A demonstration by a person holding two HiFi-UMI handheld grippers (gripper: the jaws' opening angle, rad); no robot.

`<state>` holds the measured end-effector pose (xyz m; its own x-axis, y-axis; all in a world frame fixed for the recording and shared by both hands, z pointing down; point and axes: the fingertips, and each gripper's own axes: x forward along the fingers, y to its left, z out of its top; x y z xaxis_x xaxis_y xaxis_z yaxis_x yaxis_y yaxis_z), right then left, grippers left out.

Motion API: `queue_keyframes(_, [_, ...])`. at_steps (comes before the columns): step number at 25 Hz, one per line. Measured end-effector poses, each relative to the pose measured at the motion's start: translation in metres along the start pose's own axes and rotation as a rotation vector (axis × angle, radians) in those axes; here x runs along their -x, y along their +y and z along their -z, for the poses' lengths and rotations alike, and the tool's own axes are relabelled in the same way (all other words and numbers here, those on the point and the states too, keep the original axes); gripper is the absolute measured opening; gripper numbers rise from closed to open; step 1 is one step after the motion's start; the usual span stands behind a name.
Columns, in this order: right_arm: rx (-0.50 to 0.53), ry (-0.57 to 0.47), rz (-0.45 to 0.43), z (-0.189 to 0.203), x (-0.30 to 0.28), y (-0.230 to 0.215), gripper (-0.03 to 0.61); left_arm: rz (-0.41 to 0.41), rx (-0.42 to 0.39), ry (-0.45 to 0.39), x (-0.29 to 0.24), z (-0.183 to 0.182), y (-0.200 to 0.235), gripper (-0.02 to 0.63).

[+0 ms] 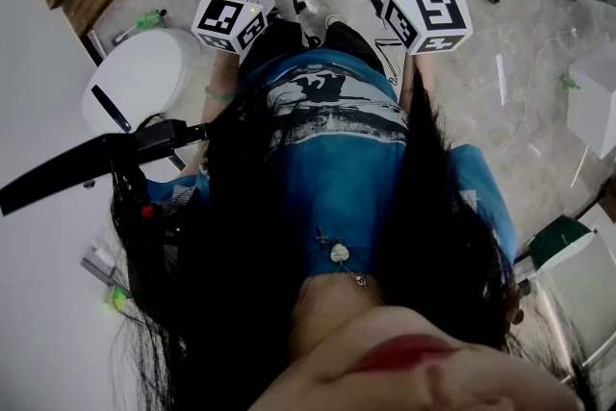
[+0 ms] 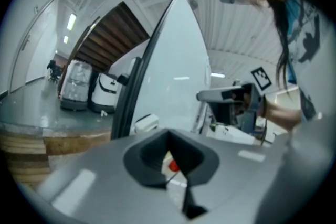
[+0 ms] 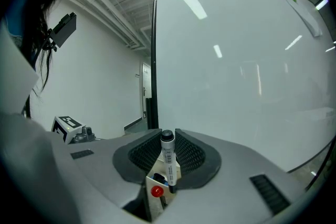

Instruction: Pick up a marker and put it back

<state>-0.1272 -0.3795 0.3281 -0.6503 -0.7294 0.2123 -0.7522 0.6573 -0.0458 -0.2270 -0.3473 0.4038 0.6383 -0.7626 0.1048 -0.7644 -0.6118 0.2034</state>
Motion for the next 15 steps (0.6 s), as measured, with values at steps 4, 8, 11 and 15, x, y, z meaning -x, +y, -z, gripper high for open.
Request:
queue_keyframes(4, [0.001, 0.000, -0.005, 0.000, -0.002, 0.001, 0.083, -0.007, 0.064, -0.045, 0.004, -0.004, 0.005, -0.011])
queue_keyframes(8, [0.002, 0.000, -0.010, 0.003, -0.004, 0.005, 0.083, -0.018, 0.074, -0.045, 0.008, -0.001, 0.010, -0.009])
queue_keyframes(11, [0.004, 0.001, -0.015, 0.003, -0.006, 0.005, 0.083, -0.016, 0.072, -0.035, 0.008, 0.002, 0.009, -0.009])
queue_keyframes(15, [0.018, 0.005, -0.022, 0.002, -0.011, 0.002, 0.083, -0.007, 0.060, -0.017, 0.004, 0.004, 0.005, -0.009])
